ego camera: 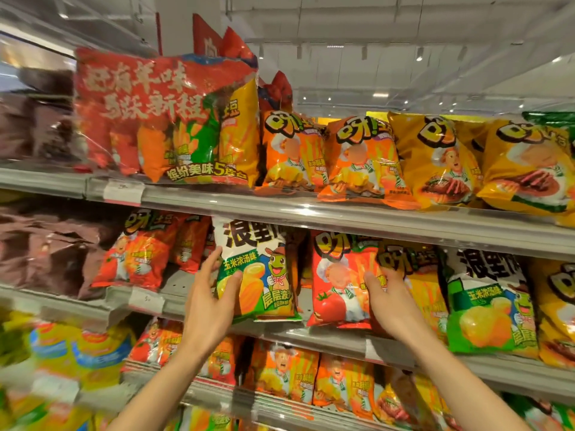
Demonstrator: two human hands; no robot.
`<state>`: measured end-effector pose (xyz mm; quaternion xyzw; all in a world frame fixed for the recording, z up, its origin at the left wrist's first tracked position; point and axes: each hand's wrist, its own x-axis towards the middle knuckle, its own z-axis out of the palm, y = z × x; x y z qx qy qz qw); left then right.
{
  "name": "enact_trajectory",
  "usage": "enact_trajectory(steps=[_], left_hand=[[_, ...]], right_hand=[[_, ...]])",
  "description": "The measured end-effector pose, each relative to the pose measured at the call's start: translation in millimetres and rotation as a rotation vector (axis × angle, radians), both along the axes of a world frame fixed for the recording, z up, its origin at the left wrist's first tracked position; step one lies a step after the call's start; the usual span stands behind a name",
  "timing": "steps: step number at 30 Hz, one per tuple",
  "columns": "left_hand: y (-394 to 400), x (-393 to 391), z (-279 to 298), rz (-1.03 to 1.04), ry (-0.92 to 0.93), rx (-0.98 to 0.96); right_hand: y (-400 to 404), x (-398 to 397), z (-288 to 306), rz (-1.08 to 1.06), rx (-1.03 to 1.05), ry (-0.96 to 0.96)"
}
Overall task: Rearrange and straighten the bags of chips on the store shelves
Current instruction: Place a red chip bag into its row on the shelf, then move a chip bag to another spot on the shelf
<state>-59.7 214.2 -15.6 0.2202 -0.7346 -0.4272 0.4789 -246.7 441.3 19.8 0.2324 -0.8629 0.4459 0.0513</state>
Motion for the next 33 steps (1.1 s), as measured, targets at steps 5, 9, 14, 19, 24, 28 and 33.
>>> enact_trajectory(steps=[5, 9, 14, 19, 24, 28, 33], left_hand=[[-16, 37, -5, 0.078, 0.008, 0.017], [-17, 47, -12, 0.088, -0.002, 0.022], [-12, 44, -16, 0.041, 0.021, 0.051], [-7, 42, -19, 0.009, 0.021, 0.075], [2, 46, -17, -0.032, 0.01, 0.065], [10, 47, -17, -0.078, 0.028, 0.06], [29, 39, -19, -0.188, 0.038, 0.093]], right_hand=[[-51, -8, -9, 0.007, -0.011, 0.014], [-68, -9, -20, -0.08, 0.08, 0.13], [-59, -8, -40, -0.043, 0.216, 0.609], [-57, -18, -54, 0.037, 0.487, 0.644], [-55, -1, -36, 0.103, 0.397, 0.564], [-53, 38, -18, 0.357, 0.082, 0.234], [-56, 63, -26, 0.57, -0.096, -0.216]])
